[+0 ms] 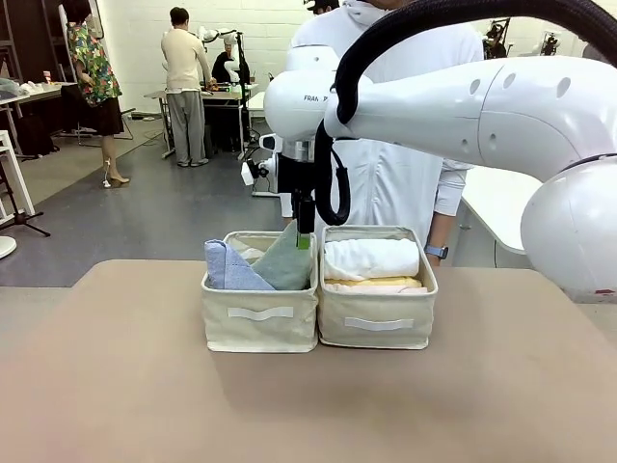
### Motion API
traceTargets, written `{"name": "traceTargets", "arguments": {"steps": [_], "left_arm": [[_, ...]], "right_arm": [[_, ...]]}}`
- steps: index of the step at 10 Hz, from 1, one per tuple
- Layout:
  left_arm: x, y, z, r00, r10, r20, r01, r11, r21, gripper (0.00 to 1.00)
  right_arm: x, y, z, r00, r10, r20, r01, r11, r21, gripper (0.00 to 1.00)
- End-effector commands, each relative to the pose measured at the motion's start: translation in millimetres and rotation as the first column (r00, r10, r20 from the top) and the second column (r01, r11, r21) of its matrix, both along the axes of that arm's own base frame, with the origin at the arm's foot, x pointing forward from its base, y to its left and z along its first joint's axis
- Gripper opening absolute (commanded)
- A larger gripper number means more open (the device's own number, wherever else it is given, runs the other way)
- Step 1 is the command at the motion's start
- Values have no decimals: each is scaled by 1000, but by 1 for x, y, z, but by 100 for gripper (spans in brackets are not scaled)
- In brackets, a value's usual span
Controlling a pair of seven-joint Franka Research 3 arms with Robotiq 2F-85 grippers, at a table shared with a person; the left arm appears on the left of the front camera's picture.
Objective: Sort the towels based on their folding style.
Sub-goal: Pick up another triangle-folded towel from the table and place it in the left Fabric basket.
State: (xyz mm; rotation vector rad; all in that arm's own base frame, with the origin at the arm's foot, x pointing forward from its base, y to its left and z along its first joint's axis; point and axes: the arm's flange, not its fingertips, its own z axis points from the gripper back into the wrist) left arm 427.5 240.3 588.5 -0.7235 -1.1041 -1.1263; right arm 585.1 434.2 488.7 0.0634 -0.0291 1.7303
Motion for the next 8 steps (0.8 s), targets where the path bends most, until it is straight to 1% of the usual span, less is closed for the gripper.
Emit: {"name": "traceTargets", "arguments": {"steps": [1,2,3,4,5,6,7,8], "left_arm": [[-1,0,1,1000,5,10,-5,1000,-11,100],[-1,0,1,1000,5,10,-5,1000,-11,100],[-1,0,1,1000,5,10,-5,1000,-11,100],[-1,0,1,1000,5,10,-5,1000,-11,100],[-1,0,1,1000,5,10,-5,1000,-11,100],[-1,0,1,1000,5,10,-5,1000,-11,100],[-1,0,1,1000,5,10,-5,1000,-11,100],[-1,0,1,1000,5,10,-5,1000,-11,100]], "right_arm": [[-19,-17,44,999,-43,25,45,997,-71,100],[-48,-39,77,998,-56,33,59,991,-119,100],[-78,-64,103,994,-102,38,106,982,-159,100],[-105,-92,123,985,-165,54,172,969,-177,100],[-132,-120,135,973,-219,72,229,958,-176,100],[-161,-150,140,959,-271,81,280,946,-162,100],[-180,-175,140,943,-320,86,329,934,-135,100],[-191,-196,136,929,-362,81,368,925,-89,100]]}}
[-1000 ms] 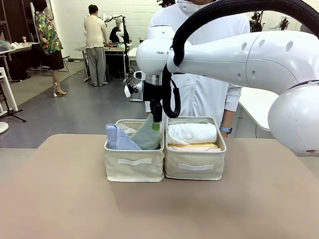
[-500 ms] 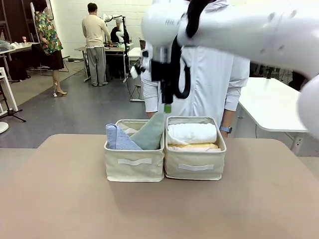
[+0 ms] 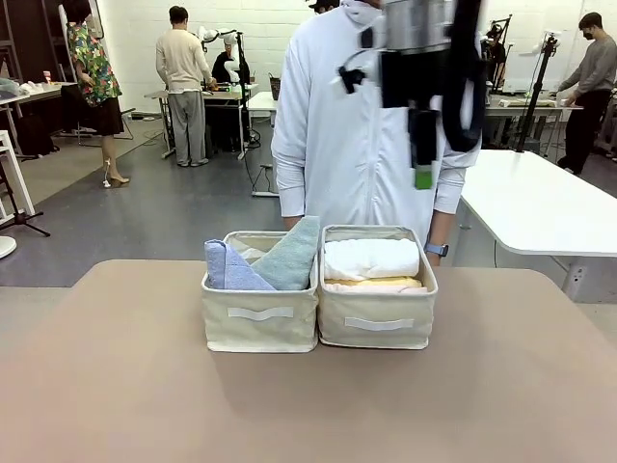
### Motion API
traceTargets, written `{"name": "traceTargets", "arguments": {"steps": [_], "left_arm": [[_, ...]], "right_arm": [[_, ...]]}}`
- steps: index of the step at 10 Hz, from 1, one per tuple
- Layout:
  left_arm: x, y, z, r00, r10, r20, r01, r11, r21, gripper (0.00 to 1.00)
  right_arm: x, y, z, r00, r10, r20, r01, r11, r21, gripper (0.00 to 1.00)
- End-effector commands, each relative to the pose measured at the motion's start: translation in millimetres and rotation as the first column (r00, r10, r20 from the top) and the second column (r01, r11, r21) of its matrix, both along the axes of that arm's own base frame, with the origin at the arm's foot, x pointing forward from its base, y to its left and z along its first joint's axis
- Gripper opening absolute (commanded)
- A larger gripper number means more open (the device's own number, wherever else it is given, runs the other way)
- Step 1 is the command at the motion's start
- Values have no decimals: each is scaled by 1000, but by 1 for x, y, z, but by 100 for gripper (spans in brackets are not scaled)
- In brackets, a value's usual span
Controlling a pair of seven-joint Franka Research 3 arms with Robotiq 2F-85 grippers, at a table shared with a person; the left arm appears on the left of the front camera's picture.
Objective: Sort the towels based on their folding style.
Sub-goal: Pick up another triangle-folded towel from the table and place it in the left Fabric basket.
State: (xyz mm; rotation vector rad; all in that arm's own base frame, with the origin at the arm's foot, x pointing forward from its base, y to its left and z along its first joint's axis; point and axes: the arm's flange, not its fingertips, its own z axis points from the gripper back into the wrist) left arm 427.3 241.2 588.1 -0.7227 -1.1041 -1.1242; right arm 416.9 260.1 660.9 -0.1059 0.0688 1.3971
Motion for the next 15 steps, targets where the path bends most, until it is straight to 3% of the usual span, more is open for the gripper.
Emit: {"name": "traceTargets", "arguments": {"steps": [1,4,5,10,11,13,15], "left_arm": [[-1,-1,1,1000,3,11,-3,1000,-11,100],[-1,-1,1,1000,3,11,-3,1000,-11,100],[-1,-1,1,1000,3,11,-3,1000,-11,100],[-1,-1,1,1000,3,11,-3,1000,-11,100],[-1,-1,1,1000,3,11,-3,1000,-11,100],[-1,-1,1,1000,3,11,-3,1000,-11,100],[-1,-1,1,1000,3,11,-3,1000,-11,100]], "right_arm": [[-26,-40,-44,995,-81,50,75,990,121,100],[-17,-61,-57,983,-161,86,143,973,182,100],[-20,-62,-37,991,-125,45,117,983,142,100],[-22,-63,-39,991,-125,55,115,982,150,100],[-30,-117,-15,996,65,-53,-45,947,318,100],[-41,-223,15,992,118,52,-125,770,626,100],[-45,-317,1,976,133,173,-218,563,797,100]]}}
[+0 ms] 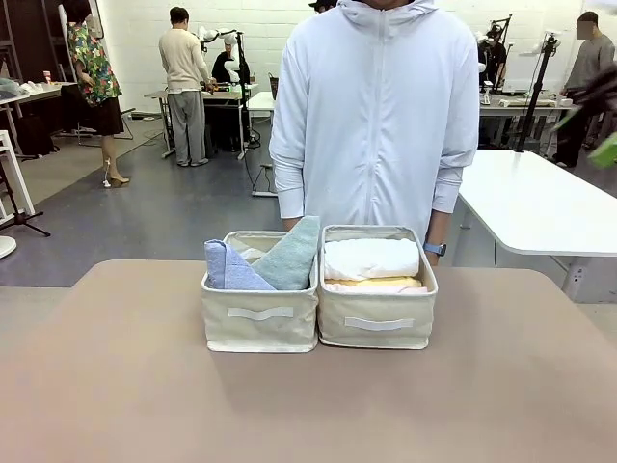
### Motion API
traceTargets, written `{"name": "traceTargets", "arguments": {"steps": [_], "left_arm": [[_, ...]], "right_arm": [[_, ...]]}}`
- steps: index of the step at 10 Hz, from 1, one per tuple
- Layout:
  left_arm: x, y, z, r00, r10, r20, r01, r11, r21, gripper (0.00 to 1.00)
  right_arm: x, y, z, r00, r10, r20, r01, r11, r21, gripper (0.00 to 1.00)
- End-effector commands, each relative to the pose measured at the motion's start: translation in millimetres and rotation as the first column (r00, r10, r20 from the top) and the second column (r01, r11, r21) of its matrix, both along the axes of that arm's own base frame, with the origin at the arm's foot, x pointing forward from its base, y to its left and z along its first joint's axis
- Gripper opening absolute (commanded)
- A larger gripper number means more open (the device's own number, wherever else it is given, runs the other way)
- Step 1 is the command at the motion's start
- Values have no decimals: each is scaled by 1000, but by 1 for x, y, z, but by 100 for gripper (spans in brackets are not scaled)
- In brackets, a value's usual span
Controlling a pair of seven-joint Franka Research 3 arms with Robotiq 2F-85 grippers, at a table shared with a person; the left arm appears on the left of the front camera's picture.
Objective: Sort the towels based on their folding style.
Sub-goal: Pick up another triangle-folded towel from the table and place it in the left Fabric basket.
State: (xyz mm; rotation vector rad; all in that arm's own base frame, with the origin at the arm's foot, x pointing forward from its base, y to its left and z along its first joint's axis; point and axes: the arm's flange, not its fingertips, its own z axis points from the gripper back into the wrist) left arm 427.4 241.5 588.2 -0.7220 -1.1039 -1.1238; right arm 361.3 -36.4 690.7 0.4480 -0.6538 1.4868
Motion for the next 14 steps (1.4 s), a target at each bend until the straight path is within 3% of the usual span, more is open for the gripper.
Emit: {"name": "traceTargets", "arguments": {"steps": [1,4,6,7,14], "left_arm": [[-1,-1,1,1000,3,11,-3,1000,-12,100],[-1,-1,1,1000,3,11,-3,1000,-12,100],[-1,-1,1,1000,3,11,-3,1000,-12,100],[-1,-1,1,1000,3,11,-3,1000,-12,100],[-1,-1,1,1000,3,11,-3,1000,-12,100]], "right_arm": [[8,-51,-46,998,61,-29,-53,974,219,100],[-2,-126,-87,999,-43,-9,43,911,411,100],[-13,-148,-89,998,-60,28,36,850,526,100],[-7,-139,-93,998,-57,-9,55,910,411,100],[-7,-139,-93,998,-57,-9,55,910,411,100]]}}
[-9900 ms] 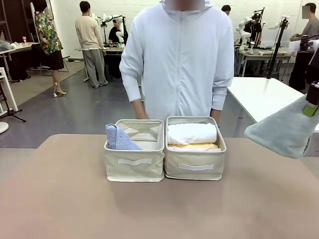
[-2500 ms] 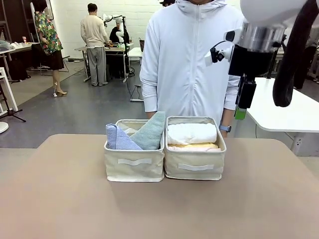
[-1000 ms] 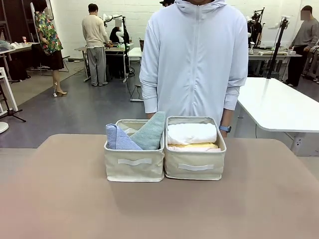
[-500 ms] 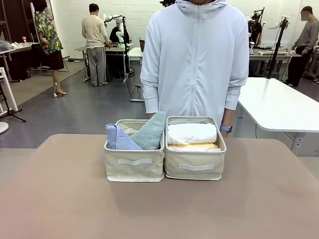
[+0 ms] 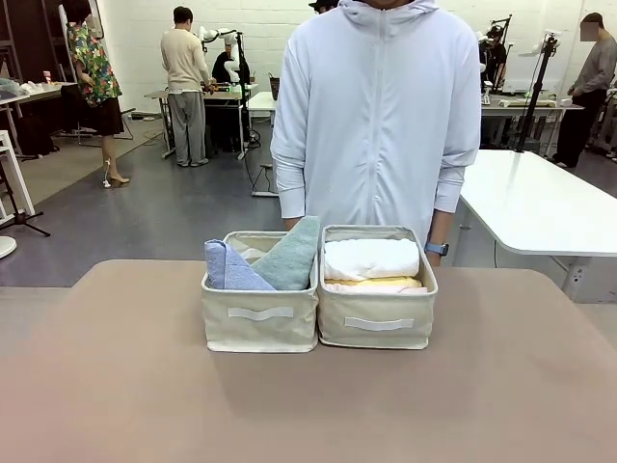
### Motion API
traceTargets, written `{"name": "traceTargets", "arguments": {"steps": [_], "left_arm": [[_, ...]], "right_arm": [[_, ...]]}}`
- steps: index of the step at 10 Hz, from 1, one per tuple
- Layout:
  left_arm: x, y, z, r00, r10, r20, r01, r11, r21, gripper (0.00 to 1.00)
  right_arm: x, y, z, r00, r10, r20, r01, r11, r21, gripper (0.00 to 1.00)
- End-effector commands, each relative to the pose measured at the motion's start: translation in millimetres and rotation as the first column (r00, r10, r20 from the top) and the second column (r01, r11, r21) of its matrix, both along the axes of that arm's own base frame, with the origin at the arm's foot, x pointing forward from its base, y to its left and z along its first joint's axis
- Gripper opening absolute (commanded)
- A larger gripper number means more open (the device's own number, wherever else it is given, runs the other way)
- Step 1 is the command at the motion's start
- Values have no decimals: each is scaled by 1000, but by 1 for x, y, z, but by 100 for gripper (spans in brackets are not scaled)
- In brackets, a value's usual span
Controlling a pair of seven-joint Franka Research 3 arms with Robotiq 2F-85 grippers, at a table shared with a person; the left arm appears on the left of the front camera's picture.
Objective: Sort the towels based on their folding style.
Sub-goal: Pick up another triangle-folded towel from the table and place it in the left Fabric basket.
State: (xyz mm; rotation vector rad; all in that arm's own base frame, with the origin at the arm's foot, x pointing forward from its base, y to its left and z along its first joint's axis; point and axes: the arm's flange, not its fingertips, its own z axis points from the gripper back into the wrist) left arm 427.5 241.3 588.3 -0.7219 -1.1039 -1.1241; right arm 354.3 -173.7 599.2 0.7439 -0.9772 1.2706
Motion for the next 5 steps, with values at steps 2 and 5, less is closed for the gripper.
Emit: {"name": "traceTargets", "arguments": {"steps": [2,5], "left_arm": [[-1,-1,1,1000,3,11,-3,1000,-12,100],[-1,-1,1,1000,3,11,-3,1000,-12,100]], "right_arm": [[0,-2,-1,1000,17,14,-17,1000,-2,100],[0,-2,-1,1000,17,14,-17,1000,-2,100]]}}
